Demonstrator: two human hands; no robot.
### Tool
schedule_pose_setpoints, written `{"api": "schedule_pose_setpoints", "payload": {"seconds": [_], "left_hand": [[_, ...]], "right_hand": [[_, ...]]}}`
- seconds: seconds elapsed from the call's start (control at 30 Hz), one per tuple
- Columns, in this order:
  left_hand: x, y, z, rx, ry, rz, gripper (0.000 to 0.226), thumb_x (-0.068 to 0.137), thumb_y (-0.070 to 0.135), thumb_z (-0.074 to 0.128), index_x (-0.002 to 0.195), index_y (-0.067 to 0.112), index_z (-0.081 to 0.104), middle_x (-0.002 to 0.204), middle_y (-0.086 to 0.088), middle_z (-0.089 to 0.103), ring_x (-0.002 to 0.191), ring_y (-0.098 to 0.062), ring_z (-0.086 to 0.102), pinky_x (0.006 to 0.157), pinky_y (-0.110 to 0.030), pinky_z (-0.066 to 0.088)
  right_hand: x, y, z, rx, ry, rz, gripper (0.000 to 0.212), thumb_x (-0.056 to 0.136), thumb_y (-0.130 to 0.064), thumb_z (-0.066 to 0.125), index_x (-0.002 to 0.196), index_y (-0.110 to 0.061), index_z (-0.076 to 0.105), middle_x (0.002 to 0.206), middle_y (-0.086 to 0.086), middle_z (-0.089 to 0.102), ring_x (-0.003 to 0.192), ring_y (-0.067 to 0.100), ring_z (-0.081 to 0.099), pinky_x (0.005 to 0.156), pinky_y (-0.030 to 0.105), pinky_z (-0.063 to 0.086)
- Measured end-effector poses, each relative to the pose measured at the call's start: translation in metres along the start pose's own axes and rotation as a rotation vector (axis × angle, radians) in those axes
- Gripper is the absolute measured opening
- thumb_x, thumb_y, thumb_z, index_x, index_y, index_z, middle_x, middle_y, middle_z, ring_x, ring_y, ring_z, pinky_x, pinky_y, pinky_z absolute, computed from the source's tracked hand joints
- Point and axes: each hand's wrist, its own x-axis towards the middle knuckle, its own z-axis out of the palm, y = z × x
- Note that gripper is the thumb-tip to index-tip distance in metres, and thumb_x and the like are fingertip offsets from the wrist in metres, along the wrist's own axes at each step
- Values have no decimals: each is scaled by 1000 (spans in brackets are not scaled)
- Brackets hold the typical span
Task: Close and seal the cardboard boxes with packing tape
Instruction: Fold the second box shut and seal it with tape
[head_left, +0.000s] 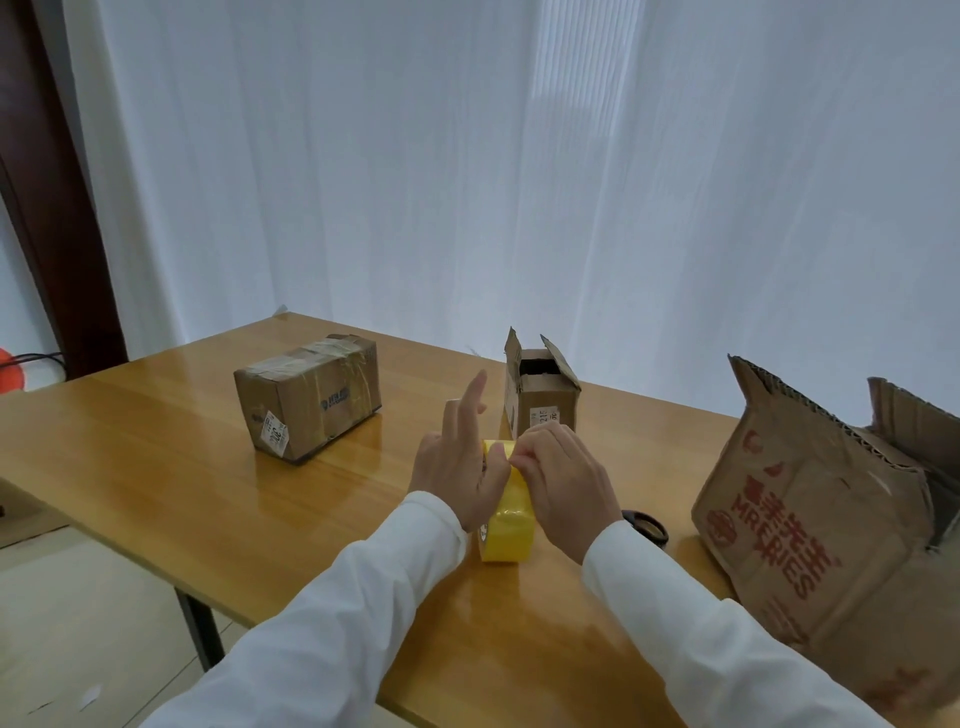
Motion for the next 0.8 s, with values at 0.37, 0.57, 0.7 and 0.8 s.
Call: {"api": "schedule_pose_setpoints", "payload": {"seconds": [0.37,0.57,0.7,0.8], "left_hand": [[-7,-12,10,-129,-9,-71,70,83,62,25,143,34,4,140,-2,44,104,-24,60,95,-47,43],[-5,-13,0,-293,-19,-56,70,81,76,30,139,50,0,142,11,41,122,-14,52,100,-41,42],[5,-7,-35,-706,-10,-241,62,79,63,40,135,53,14,108,8,67,96,-8,67,91,-21,41],[14,-6,-53,-1045,-57,-467,46,93,54,34,138,44,31,85,-7,73,64,-22,69,82,-31,50]], "right_hand": [[10,12,-31,421,-200,709,28,87,-46,61,106,-28,50,95,-9,63,85,2,58,73,16,45],[7,15,-21,604,-651,773,23,88,-38,64,89,-16,71,88,6,70,84,22,65,85,37,52],[24,41,-40,120,-402,784,38,82,-37,65,62,-17,39,59,-2,37,59,18,37,56,30,28],[22,67,-50,-315,-482,768,35,84,-39,58,66,-21,34,67,-3,40,66,19,43,53,27,29]]}}
